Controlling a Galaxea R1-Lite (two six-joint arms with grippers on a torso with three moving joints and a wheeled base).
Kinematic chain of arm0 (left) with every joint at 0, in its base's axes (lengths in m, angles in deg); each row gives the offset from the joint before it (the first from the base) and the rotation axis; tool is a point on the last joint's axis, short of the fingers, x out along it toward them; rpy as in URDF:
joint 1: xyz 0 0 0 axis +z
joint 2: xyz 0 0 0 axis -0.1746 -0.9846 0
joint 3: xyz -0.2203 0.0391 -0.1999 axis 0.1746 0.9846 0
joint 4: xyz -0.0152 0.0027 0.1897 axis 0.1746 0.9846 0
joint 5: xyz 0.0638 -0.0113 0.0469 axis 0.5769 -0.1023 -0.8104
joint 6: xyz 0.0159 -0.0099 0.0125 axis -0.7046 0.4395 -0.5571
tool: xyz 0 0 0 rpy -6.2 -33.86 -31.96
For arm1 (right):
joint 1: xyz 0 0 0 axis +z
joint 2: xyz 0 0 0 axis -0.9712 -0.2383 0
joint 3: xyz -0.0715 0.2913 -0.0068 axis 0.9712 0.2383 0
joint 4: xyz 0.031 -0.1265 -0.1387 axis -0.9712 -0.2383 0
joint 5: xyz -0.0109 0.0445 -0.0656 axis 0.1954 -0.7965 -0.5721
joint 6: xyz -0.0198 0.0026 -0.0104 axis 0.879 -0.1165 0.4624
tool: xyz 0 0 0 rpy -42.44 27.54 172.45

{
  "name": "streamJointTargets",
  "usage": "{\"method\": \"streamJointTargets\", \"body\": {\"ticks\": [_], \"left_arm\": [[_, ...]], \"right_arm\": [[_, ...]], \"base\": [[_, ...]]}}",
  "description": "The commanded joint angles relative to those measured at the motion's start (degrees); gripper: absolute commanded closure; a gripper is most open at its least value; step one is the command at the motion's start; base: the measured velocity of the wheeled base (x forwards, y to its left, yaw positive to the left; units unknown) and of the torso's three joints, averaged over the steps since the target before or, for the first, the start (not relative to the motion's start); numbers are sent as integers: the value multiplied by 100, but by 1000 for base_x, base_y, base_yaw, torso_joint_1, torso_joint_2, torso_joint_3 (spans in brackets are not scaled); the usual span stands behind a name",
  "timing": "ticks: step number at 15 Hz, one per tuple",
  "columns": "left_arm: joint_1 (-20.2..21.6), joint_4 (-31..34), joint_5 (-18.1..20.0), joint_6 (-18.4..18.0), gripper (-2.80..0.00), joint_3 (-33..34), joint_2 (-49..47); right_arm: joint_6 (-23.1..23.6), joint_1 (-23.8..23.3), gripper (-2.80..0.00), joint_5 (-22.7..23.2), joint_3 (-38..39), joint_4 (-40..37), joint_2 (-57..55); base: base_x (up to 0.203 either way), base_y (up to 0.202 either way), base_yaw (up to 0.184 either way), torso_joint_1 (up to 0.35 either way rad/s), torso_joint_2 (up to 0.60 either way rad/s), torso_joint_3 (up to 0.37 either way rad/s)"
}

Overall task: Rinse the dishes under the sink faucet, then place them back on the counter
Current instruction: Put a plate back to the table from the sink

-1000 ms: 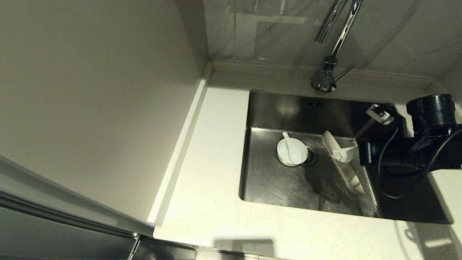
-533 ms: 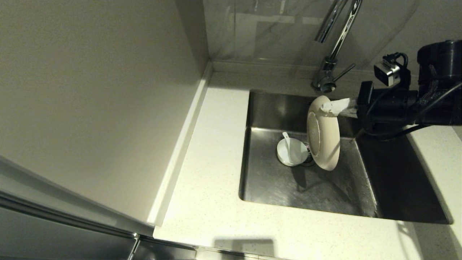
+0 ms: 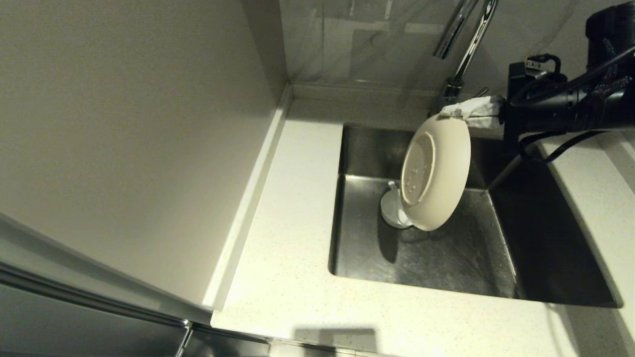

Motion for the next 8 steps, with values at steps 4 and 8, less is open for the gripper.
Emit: {"method": "streamJointTargets", "body": {"ticks": [4,8], "left_arm": [[2,-2,-3,3,0,0,18],[2,-2,-3,3,0,0,18]], "right_arm": [[1173,-12,0,8,909,-8,8],[869,-133,0,13,-861,-173,15]], "base": [[0,0,0,0,0,0],[0,0,0,0,0,0]]}}
